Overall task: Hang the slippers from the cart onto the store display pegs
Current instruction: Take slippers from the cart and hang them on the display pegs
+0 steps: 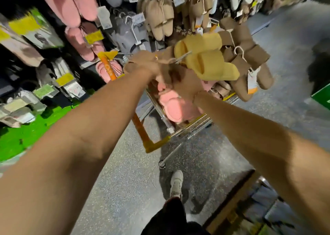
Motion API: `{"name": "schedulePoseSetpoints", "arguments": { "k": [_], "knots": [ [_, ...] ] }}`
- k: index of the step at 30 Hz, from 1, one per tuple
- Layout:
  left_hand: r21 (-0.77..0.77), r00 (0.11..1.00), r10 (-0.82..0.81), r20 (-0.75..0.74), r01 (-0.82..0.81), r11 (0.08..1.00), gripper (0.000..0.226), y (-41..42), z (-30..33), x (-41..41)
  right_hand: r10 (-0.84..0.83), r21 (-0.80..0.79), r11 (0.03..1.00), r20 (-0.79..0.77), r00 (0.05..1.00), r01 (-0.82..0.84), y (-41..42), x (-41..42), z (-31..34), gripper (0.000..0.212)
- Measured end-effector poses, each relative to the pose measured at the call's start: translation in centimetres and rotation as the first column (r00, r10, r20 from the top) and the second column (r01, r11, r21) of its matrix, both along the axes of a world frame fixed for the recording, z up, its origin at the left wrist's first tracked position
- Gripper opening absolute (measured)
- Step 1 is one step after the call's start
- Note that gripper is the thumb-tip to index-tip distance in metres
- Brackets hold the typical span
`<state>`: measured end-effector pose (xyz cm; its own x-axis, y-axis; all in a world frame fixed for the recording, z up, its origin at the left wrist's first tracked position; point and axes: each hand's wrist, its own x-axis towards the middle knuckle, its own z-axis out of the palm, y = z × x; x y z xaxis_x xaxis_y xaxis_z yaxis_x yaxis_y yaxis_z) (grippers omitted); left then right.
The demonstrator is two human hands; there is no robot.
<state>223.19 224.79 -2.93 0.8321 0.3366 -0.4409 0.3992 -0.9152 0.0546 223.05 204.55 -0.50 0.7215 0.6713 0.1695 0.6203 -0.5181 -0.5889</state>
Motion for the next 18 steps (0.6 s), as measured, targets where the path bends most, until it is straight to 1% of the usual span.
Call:
{"name": "schedulePoseSetpoints", "arguments": {
  "k": [1, 2, 3, 4, 5, 6, 7, 8, 9, 11, 12, 13, 15, 18],
  "knots": [
    [-0.04, 0.988, 0.06, 0.141, -0.055, 0.998, 0.065, -0.3, 0.9, 2.6, -0.052, 0.021, 0.998, 0.019, 0.998, 0.052, -0.1, 2.2, 0.9, 0.014],
    [-0.067, 0.974, 0.018, 0.227, -0.003, 0.998, 0.05, -2.5, 3.3, 3.7, -0.087, 0.024, 0.996, 0.05, 0.995, 0.086, -0.5, 4.3, 1.8, 0.018],
    [-0.048, 0.94, -0.053, 0.337, 0.074, 0.996, 0.034, -4.6, 5.3, 4.8, -0.122, 0.012, 0.993, 0.103, 0.987, 0.121, -1.1, 6.4, 2.9, 0.024],
    [0.025, 0.884, -0.123, 0.451, 0.126, 0.992, 0.031, -6.3, 6.4, 6.2, -0.15, -0.006, 0.988, 0.15, 0.977, 0.153, -1.9, 8.7, 3.7, 0.029],
    [0.017, 0.844, -0.129, 0.52, 0.141, 0.99, 0.033, -8.0, 7.4, 7.3, -0.176, -0.028, 0.983, 0.176, 0.969, 0.183, -3.0, 10.5, 5.0, 0.035],
    [-0.031, 0.819, -0.084, 0.567, 0.123, 0.992, 0.038, -9.3, 8.4, 8.3, -0.184, -0.045, 0.98, 0.198, 0.963, 0.196, -4.1, 12.7, 6.0, 0.042],
    [-0.061, 0.81, -0.036, 0.585, 0.089, 0.994, 0.043, -9.8, 8.4, 10.0, -0.189, -0.078, 0.975, 0.211, 0.959, 0.209, -5.3, 14.9, 6.8, 0.048],
    [-0.057, 0.811, -0.008, 0.585, 0.051, 0.997, 0.046, -10.5, 8.7, 11.5, -0.182, -0.116, 0.971, 0.217, 0.959, 0.21, -6.5, 16.9, 7.7, 0.049],
    [-0.029, 0.825, -0.006, 0.566, 0.027, 0.999, 0.046, -11.1, 8.9, 13.1, -0.176, -0.182, 0.959, 0.206, 0.962, 0.215, -7.6, 18.9, 8.5, 0.045],
    [0.034, 0.826, -0.053, 0.561, 0.041, 0.999, 0.043, -12.7, 9.7, 16.4, -0.118, -0.335, 0.923, 0.218, 0.969, 0.188, -9.8, 23.2, 9.5, 0.03],
    [0.043, 0.822, -0.069, 0.565, 0.055, 0.998, 0.041, -13.8, 10.3, 18.1, -0.105, -0.38, 0.907, 0.215, 0.971, 0.182, -10.9, 25.5, 9.7, 0.022],
    [0.039, 0.824, -0.076, 0.562, 0.065, 0.997, 0.04, -14.7, 10.7, 19.8, -0.123, -0.392, 0.9, 0.194, 0.973, 0.191, -12.0, 27.8, 9.9, 0.017],
    [0.017, 0.842, -0.06, 0.537, 0.06, 0.998, 0.039, -16.5, 11.1, 23.6, -0.172, -0.397, 0.895, 0.11, 0.979, 0.202, -13.9, 33.1, 9.5, 0.028],
    [0.005, 0.877, -0.011, 0.48, 0.01, 1.0, 0.034, -18.9, 11.0, 29.6, -0.142, -0.471, 0.869, 0.053, 0.988, 0.15, -16.8, 40.7, 8.4, 0.041]
  ]
}}
